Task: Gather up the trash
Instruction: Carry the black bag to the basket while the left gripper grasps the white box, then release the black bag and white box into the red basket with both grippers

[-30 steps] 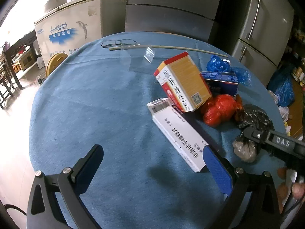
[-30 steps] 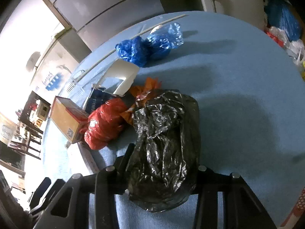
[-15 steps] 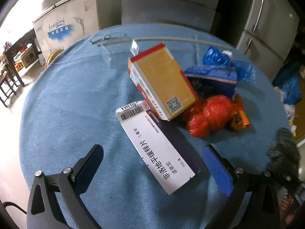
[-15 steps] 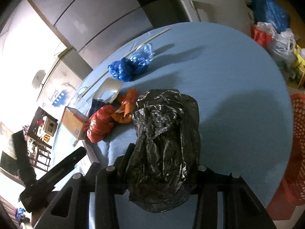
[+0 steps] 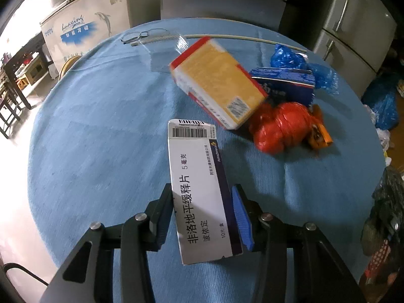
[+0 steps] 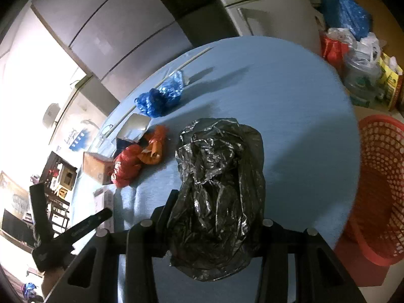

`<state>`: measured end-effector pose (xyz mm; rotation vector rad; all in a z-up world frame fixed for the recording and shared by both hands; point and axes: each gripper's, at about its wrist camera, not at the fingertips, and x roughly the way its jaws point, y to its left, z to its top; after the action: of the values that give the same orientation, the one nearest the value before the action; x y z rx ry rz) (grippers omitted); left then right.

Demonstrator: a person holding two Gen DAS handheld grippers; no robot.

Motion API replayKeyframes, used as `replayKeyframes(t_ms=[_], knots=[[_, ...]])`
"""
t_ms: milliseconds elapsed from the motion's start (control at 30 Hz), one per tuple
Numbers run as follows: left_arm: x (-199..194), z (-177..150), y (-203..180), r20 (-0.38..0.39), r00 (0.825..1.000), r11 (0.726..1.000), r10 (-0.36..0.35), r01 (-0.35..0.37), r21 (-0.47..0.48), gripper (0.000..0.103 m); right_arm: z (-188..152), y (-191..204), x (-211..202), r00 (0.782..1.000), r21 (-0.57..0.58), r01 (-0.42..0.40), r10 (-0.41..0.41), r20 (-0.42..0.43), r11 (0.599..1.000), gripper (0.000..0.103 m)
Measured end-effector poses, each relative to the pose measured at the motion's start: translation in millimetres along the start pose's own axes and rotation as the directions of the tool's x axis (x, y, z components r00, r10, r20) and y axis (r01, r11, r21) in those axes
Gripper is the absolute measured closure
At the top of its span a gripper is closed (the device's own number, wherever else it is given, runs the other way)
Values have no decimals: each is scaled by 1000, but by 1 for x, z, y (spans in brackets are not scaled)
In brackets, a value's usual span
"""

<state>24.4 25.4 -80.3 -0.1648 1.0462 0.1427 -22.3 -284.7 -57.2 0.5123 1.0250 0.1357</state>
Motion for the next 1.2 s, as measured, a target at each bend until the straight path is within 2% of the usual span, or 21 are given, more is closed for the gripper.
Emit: replayKeyframes(t_ms=[300,567,800,1100,1200], knots=[[-38,-21,-27,39,995,992,-88,83,100,56,-8,-52,-38,996,84,66,-71,58,994,57],[-58,-29,-79,59,983,956,-173,154,251,56,-11,-116,-81,973,197,166,-193,129,966,57],[-68,-36,-123,48,966,908,-252,219,357,56,-9,-172,-103,940,282,256,-306,149,925,57],[-76,-44,-172,28,948,843,-317,268,467,56,-9,-222,-101,920,338,332,-382,90,881,57],[-79,-46,-189,19,941,820,-337,283,498,56,-9,-230,-92,917,332,361,-396,42,872,55]])
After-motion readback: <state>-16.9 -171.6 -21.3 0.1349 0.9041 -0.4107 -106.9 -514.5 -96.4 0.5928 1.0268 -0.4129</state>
